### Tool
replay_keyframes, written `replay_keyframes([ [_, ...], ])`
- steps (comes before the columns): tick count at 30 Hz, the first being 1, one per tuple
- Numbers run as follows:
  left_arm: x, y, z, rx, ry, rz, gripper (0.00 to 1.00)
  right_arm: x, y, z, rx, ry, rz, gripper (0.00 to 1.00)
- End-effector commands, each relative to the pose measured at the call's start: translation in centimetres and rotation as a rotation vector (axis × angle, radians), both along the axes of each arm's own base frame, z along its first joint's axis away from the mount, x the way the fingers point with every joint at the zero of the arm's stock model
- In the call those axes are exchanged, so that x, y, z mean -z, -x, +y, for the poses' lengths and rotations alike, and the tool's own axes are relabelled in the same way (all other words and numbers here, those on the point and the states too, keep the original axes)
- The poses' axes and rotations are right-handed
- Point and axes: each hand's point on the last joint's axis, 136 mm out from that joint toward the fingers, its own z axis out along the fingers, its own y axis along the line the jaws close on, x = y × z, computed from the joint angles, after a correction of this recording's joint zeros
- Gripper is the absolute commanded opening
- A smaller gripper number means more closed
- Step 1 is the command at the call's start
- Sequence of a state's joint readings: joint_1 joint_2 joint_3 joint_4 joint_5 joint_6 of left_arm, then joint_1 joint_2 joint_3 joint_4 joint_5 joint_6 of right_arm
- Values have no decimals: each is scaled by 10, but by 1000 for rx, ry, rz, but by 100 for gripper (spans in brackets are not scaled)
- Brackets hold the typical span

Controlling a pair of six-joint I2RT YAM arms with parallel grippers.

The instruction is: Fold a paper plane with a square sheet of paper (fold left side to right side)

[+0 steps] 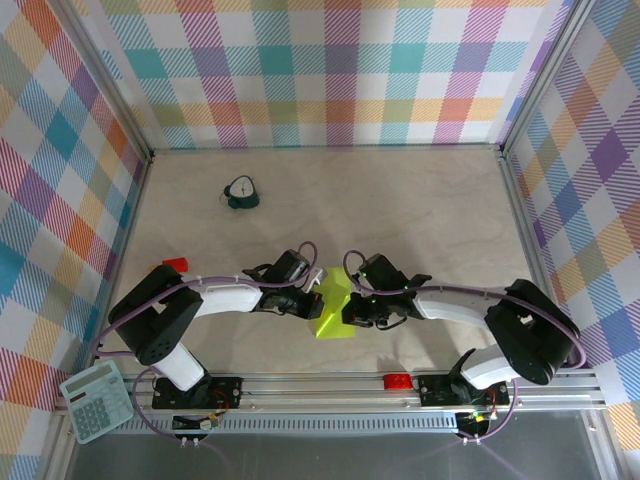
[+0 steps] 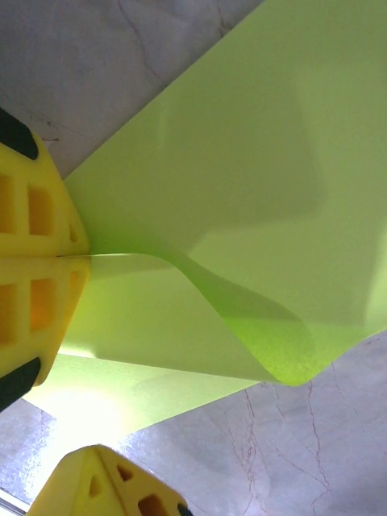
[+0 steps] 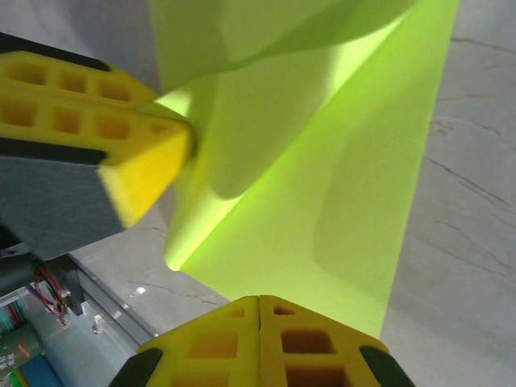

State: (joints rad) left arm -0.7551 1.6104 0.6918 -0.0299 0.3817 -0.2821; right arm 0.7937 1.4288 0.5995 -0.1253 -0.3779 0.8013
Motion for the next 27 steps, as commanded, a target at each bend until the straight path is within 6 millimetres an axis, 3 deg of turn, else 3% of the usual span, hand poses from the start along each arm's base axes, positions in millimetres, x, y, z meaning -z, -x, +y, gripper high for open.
replay_keyframes([
  [1,22,9,14,5,-89,41,0,-10,-7,10,8,-34,-25,0],
  [7,24,9,14,5,-96,42,0,-16,-24,37,15,-121,-30,0],
  [11,23,9,14,6,-98,41,0,-12,-31,45,7,-116,-32,0],
  [23,24,9,14,4,-103,39,0,13,-31,38,10,-30,-3,0],
  [27,25,8,14,3,-108,40,7,18,-29,33,14,-9,3,0],
])
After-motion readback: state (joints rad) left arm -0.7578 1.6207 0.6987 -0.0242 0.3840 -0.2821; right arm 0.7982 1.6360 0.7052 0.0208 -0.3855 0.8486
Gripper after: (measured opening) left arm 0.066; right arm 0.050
